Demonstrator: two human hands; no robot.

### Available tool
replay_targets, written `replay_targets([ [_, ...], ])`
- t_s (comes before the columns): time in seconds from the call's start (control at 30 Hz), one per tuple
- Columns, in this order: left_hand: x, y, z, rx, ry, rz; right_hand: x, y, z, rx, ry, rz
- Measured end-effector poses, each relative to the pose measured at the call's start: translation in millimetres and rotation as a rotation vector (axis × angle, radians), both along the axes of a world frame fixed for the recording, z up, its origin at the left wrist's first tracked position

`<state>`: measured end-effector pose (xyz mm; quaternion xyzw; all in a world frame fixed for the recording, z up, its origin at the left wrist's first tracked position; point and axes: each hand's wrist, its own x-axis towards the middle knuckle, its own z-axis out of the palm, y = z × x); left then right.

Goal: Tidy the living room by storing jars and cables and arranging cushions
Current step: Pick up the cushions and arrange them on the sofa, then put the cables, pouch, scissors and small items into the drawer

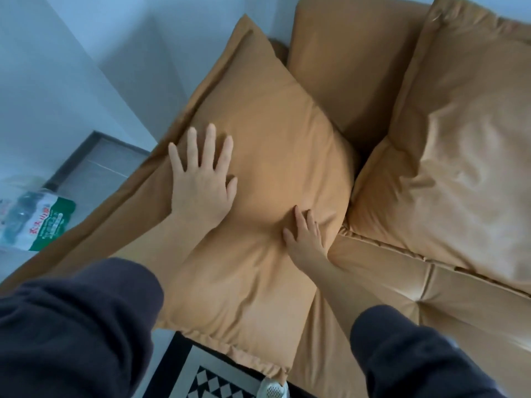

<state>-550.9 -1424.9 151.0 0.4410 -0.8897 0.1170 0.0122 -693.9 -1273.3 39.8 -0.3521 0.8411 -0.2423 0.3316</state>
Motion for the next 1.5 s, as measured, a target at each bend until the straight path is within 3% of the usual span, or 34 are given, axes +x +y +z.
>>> replay_targets([
  [0.13, -10.4, 2.5, -7.1, 0.03, -0.089, -0.117, 9.0, -2.1, -4.1, -0.022, 0.044, -0.046],
  [0.23, -25.7, 15.9, 5.2, 0.103, -0.222, -0.069, 6.4, 5.8, 12.9, 0.067, 0.049, 0.069],
  [0.33, -59.0, 46.7, 39.9, 0.176, -0.123, -0.171, -9.1, 21.6, 54.2, -0.091, -0.016, -0.092],
  [0.5, -113.5, 128.0, 111.3, 0.259, -0.025, -0.367, -51.3, 82.5, 161.7, -0.306, 0.106, -0.226],
  [0.7, -157.6, 254.4, 165.1, 0.548, 0.19, -0.594, -82.0, 244.8, 262.2, -0.357, 0.181, -0.409],
  [0.8, -176.6, 319.1, 179.4, 0.689, 0.197, -0.676, -84.4, 335.8, 289.9, -0.341, 0.157, -0.548],
  [0.97, -222.3, 497.0, 209.2, 0.876, 0.049, -0.955, -81.2, 527.8, 324.4, -0.301, 0.166, -0.852],
  [1.27, -259.7, 801.3, 225.6, 1.119, -0.183, -1.305, -54.2, 787.5, 340.6, -0.274, 0.154, -1.349],
  [1.5, -280.4, 975.2, 204.5, 1.058, -0.506, -1.565, -33.4, 933.0, 341.7, -0.32, 0.285, -1.761],
])
